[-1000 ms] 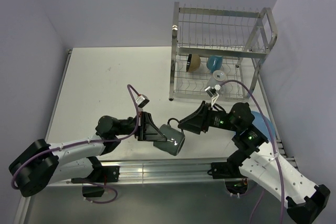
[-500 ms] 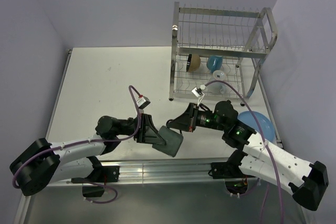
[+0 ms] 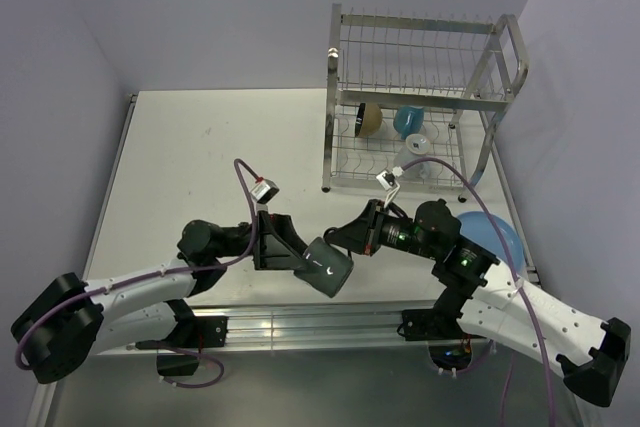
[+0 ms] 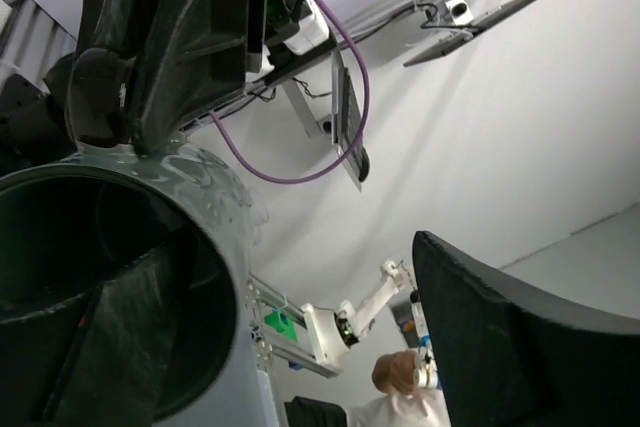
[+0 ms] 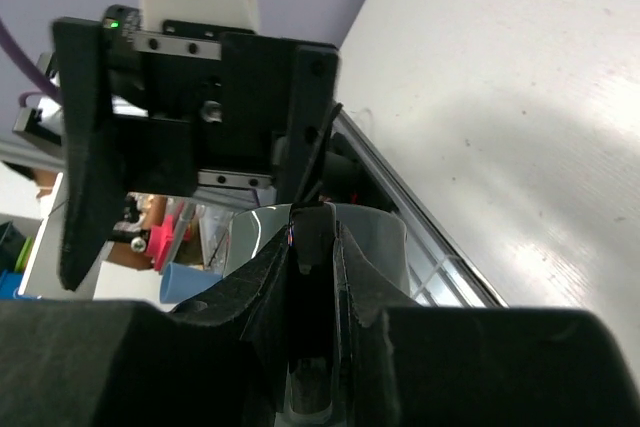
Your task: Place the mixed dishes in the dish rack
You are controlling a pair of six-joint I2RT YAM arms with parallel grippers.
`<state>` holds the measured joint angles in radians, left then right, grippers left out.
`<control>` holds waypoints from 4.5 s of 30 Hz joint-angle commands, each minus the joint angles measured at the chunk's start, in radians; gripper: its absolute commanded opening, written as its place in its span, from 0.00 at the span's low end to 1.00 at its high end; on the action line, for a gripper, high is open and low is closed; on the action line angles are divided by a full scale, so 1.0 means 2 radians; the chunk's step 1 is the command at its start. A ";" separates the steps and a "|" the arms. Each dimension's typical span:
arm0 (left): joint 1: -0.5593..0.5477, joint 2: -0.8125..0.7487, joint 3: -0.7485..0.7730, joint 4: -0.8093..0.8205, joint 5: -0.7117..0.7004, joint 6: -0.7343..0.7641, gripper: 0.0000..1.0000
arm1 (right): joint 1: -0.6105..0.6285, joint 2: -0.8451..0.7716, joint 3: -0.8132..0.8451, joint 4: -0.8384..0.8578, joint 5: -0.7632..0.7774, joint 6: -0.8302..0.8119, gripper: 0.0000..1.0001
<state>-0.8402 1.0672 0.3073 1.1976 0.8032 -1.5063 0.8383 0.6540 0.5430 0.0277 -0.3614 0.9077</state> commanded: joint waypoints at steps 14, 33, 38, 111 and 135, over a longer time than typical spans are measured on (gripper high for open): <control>0.017 -0.246 0.087 -0.560 -0.215 0.343 0.99 | 0.000 -0.048 0.003 -0.078 0.100 0.226 0.00; -0.003 -0.215 0.056 -0.477 -0.133 0.373 0.98 | -0.013 -0.124 -0.092 -0.049 0.161 0.416 0.00; -0.003 -0.222 0.061 -0.494 -0.146 0.373 0.98 | -0.016 -0.167 -0.117 -0.073 0.182 0.456 0.00; -0.062 -0.008 0.504 -0.823 -0.593 0.448 0.97 | -0.220 0.201 0.136 -0.127 0.234 0.954 0.00; -0.062 0.014 0.567 -0.896 -0.605 0.477 0.97 | -0.293 0.315 0.176 -0.048 0.185 0.959 0.00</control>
<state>-0.9592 1.1191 1.4277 -0.5808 -0.3904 -0.5613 0.2588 1.2823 0.8204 -0.1688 0.0315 1.9709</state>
